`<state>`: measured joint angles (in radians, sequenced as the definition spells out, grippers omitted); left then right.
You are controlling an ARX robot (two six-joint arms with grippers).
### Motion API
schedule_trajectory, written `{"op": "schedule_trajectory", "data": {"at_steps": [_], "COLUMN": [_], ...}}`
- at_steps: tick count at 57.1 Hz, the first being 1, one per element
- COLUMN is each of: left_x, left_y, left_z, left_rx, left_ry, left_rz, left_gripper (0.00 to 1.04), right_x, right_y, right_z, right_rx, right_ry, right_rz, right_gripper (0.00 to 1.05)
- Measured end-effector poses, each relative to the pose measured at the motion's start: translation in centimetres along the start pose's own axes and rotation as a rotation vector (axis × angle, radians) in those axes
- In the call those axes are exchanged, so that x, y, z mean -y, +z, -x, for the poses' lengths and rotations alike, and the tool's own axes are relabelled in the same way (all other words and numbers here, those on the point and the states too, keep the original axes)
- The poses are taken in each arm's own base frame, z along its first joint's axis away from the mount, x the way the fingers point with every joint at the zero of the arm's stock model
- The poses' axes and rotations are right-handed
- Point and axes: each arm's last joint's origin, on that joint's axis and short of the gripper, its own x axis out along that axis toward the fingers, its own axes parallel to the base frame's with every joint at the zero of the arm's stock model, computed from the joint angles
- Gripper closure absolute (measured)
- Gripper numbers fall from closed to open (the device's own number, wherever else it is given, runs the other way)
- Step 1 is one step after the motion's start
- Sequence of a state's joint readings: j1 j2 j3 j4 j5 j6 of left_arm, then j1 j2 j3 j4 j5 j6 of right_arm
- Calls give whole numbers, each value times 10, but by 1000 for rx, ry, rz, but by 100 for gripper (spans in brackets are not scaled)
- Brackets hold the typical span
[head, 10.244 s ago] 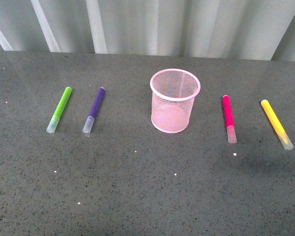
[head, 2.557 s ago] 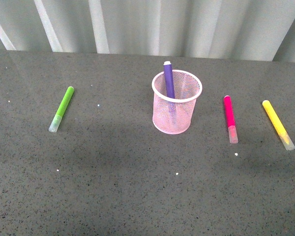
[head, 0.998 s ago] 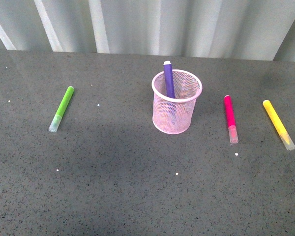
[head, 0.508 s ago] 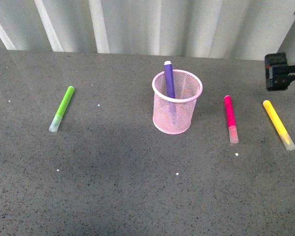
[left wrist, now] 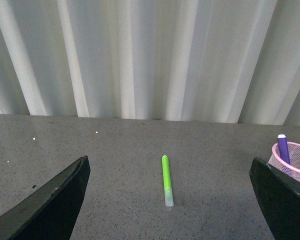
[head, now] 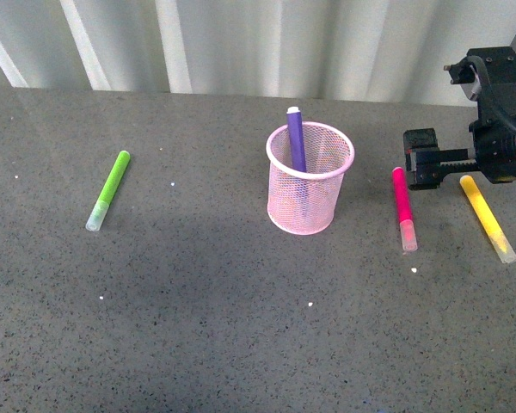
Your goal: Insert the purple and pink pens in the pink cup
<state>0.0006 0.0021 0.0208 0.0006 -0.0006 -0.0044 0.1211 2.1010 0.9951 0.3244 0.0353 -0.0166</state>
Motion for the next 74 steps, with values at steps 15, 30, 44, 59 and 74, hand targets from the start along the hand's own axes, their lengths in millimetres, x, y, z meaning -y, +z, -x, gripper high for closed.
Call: {"op": "schedule_trajectory", "data": {"at_steps": [15, 30, 44, 59, 74], "left_x": [0, 0, 0, 0, 0], "left_y": [0, 0, 0, 0, 0], "left_z": [0, 0, 0, 0, 0], "left_rx": [0, 0, 0, 0, 0], "left_ry": [0, 0, 0, 0, 0], "left_rz": [0, 0, 0, 0, 0], "left_gripper": [7, 7, 7, 7, 7], "right_x": [-9, -16, -13, -5, 3], "right_y": [-5, -11, -18, -17, -17], "right_z": [-18, -31, -39, -40, -39], "right_rx": [-14, -21, -32, -15, 16], "right_ry": [47, 64, 47, 45, 57], "right_rz": [-29, -43, -48, -67, -105], "right_gripper": [7, 7, 21, 61, 94]}}
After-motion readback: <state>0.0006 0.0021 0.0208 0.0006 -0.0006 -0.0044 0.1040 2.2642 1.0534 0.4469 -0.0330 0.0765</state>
